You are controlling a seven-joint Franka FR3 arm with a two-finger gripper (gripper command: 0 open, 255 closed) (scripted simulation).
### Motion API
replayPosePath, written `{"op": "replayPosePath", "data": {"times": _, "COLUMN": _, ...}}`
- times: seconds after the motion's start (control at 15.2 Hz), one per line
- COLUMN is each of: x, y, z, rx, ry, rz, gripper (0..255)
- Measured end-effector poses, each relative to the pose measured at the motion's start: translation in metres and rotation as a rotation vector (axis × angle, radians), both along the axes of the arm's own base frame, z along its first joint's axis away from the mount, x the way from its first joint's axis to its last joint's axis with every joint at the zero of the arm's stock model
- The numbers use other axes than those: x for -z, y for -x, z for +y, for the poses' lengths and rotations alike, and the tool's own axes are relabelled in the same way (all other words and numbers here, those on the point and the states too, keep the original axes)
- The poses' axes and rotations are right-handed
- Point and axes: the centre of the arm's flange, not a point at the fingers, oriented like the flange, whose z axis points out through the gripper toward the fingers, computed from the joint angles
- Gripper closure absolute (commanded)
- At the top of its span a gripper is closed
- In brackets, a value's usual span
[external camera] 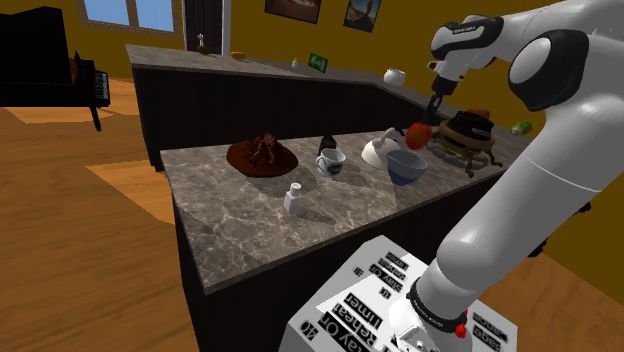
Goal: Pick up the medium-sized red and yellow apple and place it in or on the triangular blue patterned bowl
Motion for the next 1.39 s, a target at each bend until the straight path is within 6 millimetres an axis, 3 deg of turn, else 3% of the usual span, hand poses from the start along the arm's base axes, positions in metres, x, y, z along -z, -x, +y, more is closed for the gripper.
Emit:
{"op": "replayPosePath", "data": {"times": 0.46, "x": 0.036, "y": 0.000, "z": 0.000, "rx": 0.000, "ry": 0.000, "rz": 0.000, "gripper": 255}}
{"op": "replayPosePath", "data": {"times": 0.86, "x": 0.041, "y": 0.000, "z": 0.000, "rx": 0.000, "ry": 0.000, "rz": 0.000, "gripper": 255}}
{"op": "replayPosePath", "data": {"times": 0.92, "x": 0.041, "y": 0.000, "z": 0.000, "rx": 0.000, "ry": 0.000, "rz": 0.000, "gripper": 0}}
{"op": "replayPosePath", "data": {"times": 1.39, "x": 0.035, "y": 0.001, "z": -0.001, "rx": 0.000, "ry": 0.001, "rz": -0.001, "gripper": 0}}
